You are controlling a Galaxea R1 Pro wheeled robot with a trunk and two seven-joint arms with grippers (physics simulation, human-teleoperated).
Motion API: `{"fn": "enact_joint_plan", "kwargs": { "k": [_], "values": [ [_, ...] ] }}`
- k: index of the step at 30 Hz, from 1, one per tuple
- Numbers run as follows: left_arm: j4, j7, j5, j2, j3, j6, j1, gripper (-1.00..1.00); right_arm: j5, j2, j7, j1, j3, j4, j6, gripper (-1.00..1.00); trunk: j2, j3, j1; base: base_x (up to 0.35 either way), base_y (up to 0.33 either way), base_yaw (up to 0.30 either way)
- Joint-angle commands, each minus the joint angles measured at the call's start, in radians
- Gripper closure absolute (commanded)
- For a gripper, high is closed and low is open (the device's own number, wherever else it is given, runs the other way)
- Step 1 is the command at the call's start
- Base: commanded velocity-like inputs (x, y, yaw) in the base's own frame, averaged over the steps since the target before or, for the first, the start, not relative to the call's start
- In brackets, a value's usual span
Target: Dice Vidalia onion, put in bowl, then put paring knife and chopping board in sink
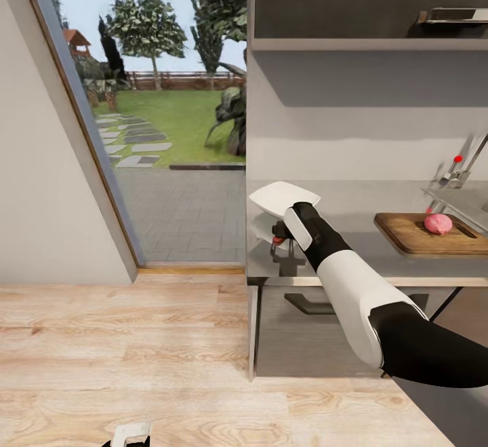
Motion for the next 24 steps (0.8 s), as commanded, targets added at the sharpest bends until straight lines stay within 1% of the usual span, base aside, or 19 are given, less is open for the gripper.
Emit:
{"fn": "enact_joint_plan", "kwargs": {
  "k": [1, 7, 11, 18, 24],
  "values": [
    [0.004, -0.001, 0.007, 0.000, -0.004, -0.007, -0.002, -1.00, -0.003, 0.000, -0.010, 0.000, 0.002, 0.024, 0.006, 1.00, 0.000, -0.001, 0.000, 0.000, 0.000, 0.000],
    [0.004, -0.001, 0.007, 0.000, -0.004, -0.007, -0.002, -1.00, -0.004, -0.001, -0.009, 0.000, 0.001, 0.024, 0.005, 1.00, 0.000, -0.001, 0.000, 0.000, 0.000, 0.000],
    [0.004, -0.001, 0.008, 0.001, -0.004, -0.007, -0.002, -1.00, -0.005, -0.021, -0.009, 0.000, 0.001, 0.024, 0.005, 1.00, 0.000, -0.001, 0.000, 0.000, 0.000, 0.000],
    [0.004, -0.001, 0.007, 0.001, -0.004, -0.007, -0.002, -1.00, -0.006, -0.064, -0.009, 0.000, -0.001, 0.024, 0.006, 1.00, 0.000, -0.001, 0.000, 0.000, 0.000, 0.000],
    [0.004, -0.001, 0.007, 0.001, -0.004, -0.007, -0.002, -1.00, -0.006, -0.079, -0.009, 0.000, -0.002, 0.024, 0.006, 1.00, 0.000, -0.001, 0.000, 0.000, 0.000, 0.000]
  ]
}}
